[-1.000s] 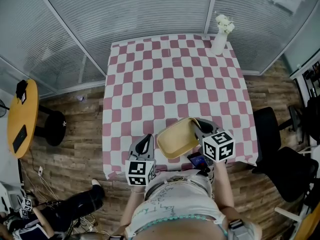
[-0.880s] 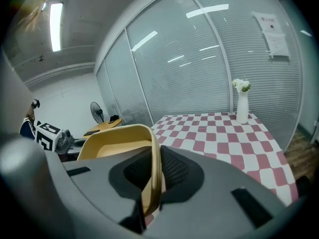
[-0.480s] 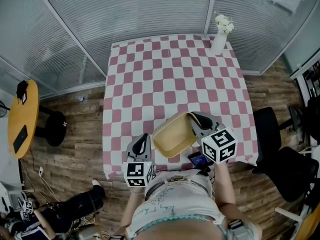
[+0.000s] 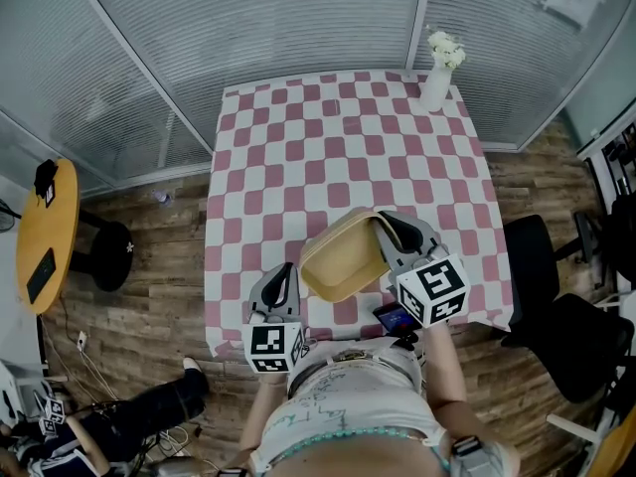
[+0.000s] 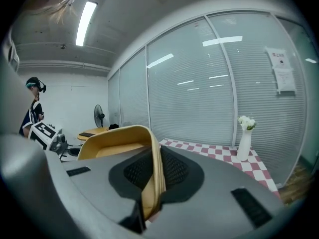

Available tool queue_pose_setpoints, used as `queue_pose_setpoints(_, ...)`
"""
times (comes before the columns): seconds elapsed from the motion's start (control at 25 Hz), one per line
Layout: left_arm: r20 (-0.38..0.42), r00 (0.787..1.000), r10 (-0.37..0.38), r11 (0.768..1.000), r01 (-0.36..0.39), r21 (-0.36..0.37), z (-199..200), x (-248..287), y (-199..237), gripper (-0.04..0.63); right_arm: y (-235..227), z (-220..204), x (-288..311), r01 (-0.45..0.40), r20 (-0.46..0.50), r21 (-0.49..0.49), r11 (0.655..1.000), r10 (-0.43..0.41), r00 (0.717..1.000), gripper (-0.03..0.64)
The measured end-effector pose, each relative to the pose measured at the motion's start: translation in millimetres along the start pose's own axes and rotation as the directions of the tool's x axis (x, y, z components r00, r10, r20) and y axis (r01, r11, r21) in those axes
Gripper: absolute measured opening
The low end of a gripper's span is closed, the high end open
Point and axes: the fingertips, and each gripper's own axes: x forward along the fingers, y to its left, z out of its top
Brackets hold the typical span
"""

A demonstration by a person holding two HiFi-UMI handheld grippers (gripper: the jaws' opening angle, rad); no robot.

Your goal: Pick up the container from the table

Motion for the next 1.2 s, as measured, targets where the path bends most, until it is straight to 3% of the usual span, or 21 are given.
queue_pose_setpoints(1.2,-0.014,1.0,-0.028,1.0,0.028,0.009,-1.4,3.7,-7.4,0.017,-4.5,-10.6,0.6,0.022,-0.029,-0.003,1.0,-0.022,0.999,0.02)
